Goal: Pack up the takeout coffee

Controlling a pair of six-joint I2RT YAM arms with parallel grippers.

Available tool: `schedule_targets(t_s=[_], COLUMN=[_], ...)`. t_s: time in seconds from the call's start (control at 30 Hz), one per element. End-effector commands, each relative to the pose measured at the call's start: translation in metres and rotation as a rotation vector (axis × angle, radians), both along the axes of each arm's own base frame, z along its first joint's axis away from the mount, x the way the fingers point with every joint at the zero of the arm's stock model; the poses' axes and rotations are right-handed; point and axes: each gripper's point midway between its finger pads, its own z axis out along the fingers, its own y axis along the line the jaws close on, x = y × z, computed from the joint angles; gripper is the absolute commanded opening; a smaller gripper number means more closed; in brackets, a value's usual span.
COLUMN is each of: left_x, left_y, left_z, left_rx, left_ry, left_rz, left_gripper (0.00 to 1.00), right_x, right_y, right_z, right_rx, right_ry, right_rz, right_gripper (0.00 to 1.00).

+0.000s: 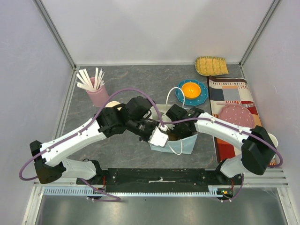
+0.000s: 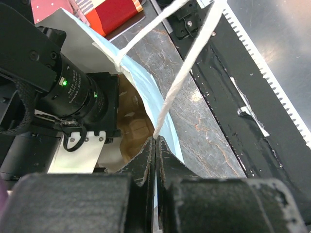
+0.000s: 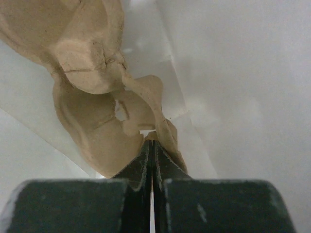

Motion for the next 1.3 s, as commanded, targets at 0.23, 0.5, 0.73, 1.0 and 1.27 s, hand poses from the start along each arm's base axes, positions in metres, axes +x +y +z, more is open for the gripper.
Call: schedule_targets(t_s=[0.23, 0.5, 0.73, 1.0, 1.27], left_x=[-0.004, -0.001, 0.000, -0.001, 0.000], left_y=[-0.002, -0.003, -0.003, -0.001, -0.002], left_z=[0.018, 0.020, 0.019, 0.018, 0.017], left_rx=[-0.062, -0.062, -0.058, -0.042, -0.035], left_ry=[-0.020, -0.028, -0.025, -0.017, -0.017], left_rz=[-0.049, -0.044, -0.040, -0.042, -0.041], left_gripper=[0.02, 0.02, 0.02, 0.02, 0.02], right_x=[0.012, 0.013, 0.000, 0.002, 0.006], right_y=[0.006, 0.031, 0.033, 0.045, 0.053], right_z=[0.009, 0.066, 0.089, 0.121, 0.137], right_rx=[0.019, 0.192, 0.268, 0.363, 0.419], right_ry=[-0.042, -0.090, -0.086, -0.125, -0.159], right_rz=[-0.007, 0.041, 0.070, 0.068, 0.054], right_gripper=[0.00, 0.00, 0.00, 0.00, 0.00])
